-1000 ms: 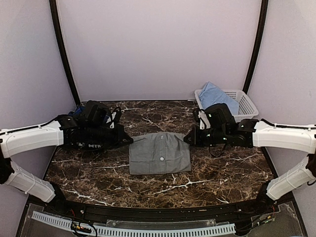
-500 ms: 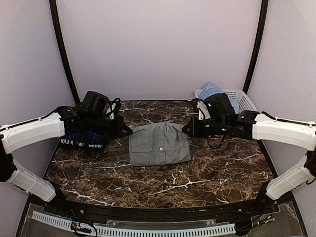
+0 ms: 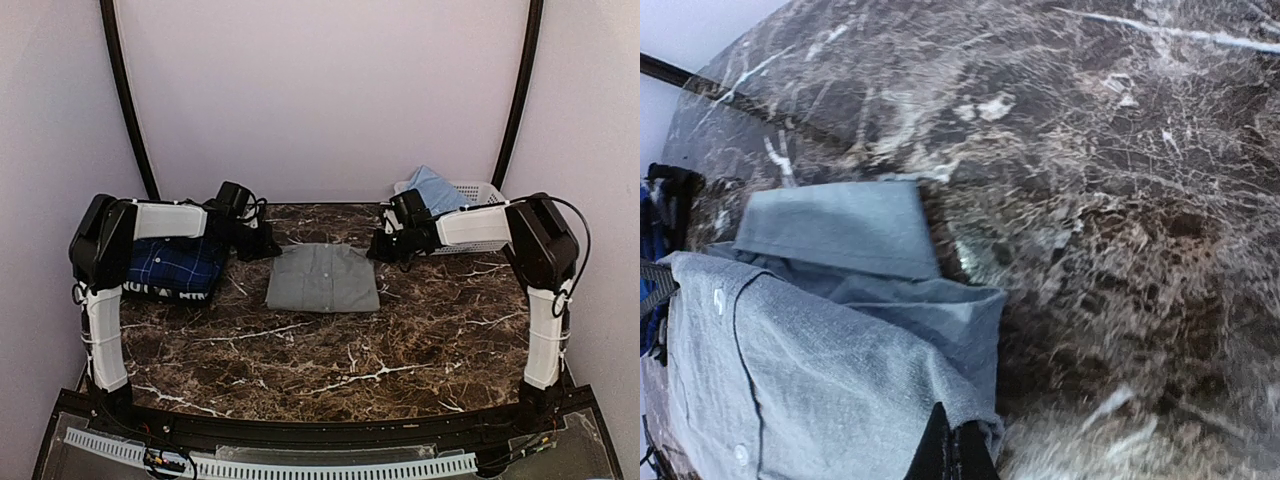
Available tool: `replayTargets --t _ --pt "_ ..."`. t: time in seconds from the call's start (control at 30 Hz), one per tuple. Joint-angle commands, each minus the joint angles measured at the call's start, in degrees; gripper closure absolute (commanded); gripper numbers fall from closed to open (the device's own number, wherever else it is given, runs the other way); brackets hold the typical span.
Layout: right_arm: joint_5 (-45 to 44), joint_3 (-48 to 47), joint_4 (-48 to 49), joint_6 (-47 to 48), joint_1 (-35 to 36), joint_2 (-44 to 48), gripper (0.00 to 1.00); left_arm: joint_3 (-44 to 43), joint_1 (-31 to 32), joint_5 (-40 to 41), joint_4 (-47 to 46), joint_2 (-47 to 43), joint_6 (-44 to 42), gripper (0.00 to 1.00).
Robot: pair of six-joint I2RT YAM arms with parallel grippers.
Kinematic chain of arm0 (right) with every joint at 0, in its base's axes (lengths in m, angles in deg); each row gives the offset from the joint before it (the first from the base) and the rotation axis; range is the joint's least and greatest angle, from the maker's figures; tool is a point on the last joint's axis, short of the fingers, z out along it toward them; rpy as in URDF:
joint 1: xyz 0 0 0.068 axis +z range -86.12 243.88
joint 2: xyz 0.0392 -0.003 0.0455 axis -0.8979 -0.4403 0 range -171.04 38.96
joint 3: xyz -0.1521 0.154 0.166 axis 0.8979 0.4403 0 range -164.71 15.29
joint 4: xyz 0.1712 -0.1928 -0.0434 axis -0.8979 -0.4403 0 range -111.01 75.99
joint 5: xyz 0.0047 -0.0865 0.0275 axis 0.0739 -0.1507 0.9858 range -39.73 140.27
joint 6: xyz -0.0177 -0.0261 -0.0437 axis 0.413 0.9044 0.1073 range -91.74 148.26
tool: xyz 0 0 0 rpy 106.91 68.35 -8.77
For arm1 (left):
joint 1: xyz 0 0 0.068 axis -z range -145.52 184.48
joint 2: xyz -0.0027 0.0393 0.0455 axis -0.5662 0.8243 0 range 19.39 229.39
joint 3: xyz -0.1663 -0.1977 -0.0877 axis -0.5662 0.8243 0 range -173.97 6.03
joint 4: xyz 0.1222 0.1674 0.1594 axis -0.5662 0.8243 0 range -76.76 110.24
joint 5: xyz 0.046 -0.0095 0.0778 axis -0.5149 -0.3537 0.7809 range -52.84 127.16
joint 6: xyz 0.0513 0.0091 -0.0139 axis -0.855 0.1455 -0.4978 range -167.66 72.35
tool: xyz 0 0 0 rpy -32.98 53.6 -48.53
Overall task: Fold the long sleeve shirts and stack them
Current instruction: Fold the 2/3-rectangle-folded shirt at the center of the board.
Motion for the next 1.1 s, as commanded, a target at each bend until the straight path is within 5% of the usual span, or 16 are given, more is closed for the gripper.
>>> replayTargets --t 0.0,0.27,0.63,0.9,0.97,1.07 --pt "2.3 -7.2 -0.2 2.7 -1.8 -7.7 1.00 -6.4 -1.4 -1.8 -1.4 6.8 -2.6 1.00" --pt "2.3 -10.5 -2.4 3.4 -2.0 -13.1 1.00 -8.6 -2.2 -0.3 -1.3 12.4 -2.0 1.00" --pt "-2.5 -8.1 -3.7 3.9 -2.8 -3.6 1.00 -6.7 -2.8 5.0 0.2 3.7 -2.0 1.00" --pt "0.2 -12.2 -3.6 4.8 -4.1 -6.4 1.00 -10.4 -4.5 3.1 0.6 5.1 -3.3 0.98" --pt "1.2 -14.5 -4.4 4.9 -4.4 -8.2 0.89 -12.7 -4.7 3.2 1.2 6.8 -3.8 0.85" --pt "0.8 -16.9 -6.2 5.3 -4.5 -8.3 0.61 -16.0 -5.3 3.8 2.5 8.1 -4.3 0.51"
